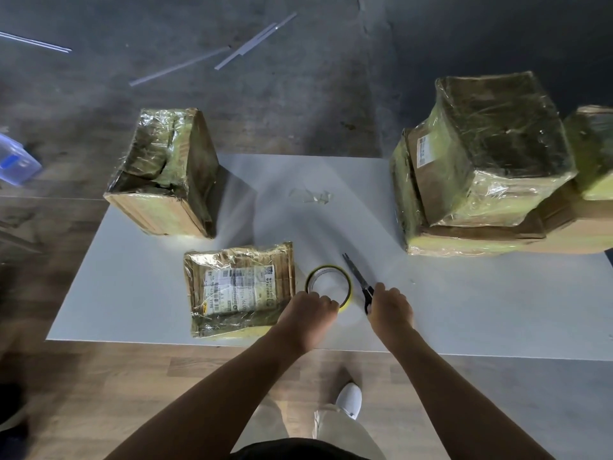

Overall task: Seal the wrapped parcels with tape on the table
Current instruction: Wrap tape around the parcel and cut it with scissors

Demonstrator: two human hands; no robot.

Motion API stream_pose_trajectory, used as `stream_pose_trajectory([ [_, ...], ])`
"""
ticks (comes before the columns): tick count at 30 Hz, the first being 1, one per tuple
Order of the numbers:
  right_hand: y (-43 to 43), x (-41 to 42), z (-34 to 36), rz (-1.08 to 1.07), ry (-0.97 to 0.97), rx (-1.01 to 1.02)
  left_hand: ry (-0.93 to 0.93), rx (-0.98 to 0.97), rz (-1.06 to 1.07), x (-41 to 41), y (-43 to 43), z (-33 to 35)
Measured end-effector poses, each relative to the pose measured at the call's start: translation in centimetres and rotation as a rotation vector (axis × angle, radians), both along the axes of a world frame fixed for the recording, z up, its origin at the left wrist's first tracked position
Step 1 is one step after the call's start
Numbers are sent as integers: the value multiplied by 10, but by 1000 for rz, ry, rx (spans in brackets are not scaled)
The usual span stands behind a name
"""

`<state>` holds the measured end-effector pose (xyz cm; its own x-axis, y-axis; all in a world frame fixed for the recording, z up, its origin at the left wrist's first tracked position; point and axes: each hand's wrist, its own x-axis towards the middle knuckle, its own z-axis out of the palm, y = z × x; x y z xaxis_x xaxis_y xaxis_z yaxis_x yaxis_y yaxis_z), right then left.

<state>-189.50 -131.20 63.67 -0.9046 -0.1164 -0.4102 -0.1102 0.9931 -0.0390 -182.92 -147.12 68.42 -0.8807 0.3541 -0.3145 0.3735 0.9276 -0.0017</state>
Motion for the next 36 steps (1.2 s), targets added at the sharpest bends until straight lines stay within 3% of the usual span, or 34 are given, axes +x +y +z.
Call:
stream_pose_trajectory([
  [6, 9, -17, 15, -66, -137, -196, 18, 3, -6, 0, -1, -2],
  [13, 1, -35, 52, 12, -162, -477, 29, 48, 2, 2, -2, 1],
  [19, -18, -45, 69, 176, -204, -277, 1, 58, 15, 2, -3, 1],
  [25, -24, -56, 100, 259, -196, -253, 3, 75, 33, 4, -4, -1],
  [31, -52, -64, 127, 439, -167, 67, -3, 58, 23, 2, -4, 1],
  [36, -73, -56, 143, 478, -142, 208, 29, 60, -12, 3, -6, 4],
])
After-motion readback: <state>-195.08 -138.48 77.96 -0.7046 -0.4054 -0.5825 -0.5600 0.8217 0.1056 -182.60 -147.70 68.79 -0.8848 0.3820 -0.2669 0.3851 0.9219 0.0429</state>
